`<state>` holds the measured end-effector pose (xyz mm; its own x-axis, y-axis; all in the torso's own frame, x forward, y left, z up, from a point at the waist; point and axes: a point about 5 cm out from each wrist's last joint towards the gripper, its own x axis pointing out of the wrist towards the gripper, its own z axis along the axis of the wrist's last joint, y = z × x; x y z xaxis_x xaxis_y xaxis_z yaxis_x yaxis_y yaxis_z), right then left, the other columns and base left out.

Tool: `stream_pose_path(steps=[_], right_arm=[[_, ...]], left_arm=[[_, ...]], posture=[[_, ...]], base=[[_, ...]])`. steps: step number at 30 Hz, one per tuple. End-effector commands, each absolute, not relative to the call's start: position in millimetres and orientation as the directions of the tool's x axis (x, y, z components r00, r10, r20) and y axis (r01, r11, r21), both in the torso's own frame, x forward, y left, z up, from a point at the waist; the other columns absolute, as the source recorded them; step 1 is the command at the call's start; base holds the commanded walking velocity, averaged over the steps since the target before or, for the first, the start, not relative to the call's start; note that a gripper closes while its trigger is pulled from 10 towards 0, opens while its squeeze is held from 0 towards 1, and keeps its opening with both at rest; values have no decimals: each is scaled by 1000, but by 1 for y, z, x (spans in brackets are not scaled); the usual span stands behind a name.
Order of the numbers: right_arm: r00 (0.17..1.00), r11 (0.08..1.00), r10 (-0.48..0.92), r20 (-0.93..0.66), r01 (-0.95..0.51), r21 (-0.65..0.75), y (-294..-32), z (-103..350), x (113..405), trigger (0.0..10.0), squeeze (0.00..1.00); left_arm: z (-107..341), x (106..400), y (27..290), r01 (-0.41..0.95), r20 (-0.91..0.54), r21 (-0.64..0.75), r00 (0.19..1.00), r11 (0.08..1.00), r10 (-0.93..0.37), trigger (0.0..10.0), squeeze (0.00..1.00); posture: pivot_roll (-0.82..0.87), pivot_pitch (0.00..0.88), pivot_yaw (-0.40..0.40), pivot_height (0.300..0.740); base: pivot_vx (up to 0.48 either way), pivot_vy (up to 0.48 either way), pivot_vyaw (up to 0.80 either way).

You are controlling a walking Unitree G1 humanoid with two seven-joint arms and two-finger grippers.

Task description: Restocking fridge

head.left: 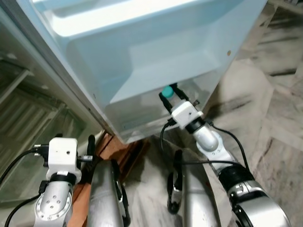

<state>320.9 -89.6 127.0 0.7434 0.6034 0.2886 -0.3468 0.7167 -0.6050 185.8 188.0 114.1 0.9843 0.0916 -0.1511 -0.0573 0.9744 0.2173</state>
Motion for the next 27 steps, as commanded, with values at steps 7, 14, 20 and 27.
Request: stream_pose_path(steps=[7,14,20,27], right_arm=[[769,693,600,219,-364,-623,-80,115,329,10000,0],[769,693,600,219,-364,-623,-80,115,329,10000,0],[978,850,208,15,-174,-497,-148,87,346,10000,0],[999,878,51,-15,-52,-476,-175,87,351,10000,0]], left_arm=[[113,181,190,-53,-177,240,979,969,98,10000,0],[113,181,190,-53,-177,240,979,969,98,10000,0],[111,186,185,-42,-179,231,980,972,85,10000,0],[110,191,183,-39,-176,228,981,973,81,10000,0]], posture=[[305,310,68,585],[305,310,68,585],[279,300,59,585],[275,286,58,585]], base=[[0,0,0],[0,0,0],[0,0,0],[0,0,0]])
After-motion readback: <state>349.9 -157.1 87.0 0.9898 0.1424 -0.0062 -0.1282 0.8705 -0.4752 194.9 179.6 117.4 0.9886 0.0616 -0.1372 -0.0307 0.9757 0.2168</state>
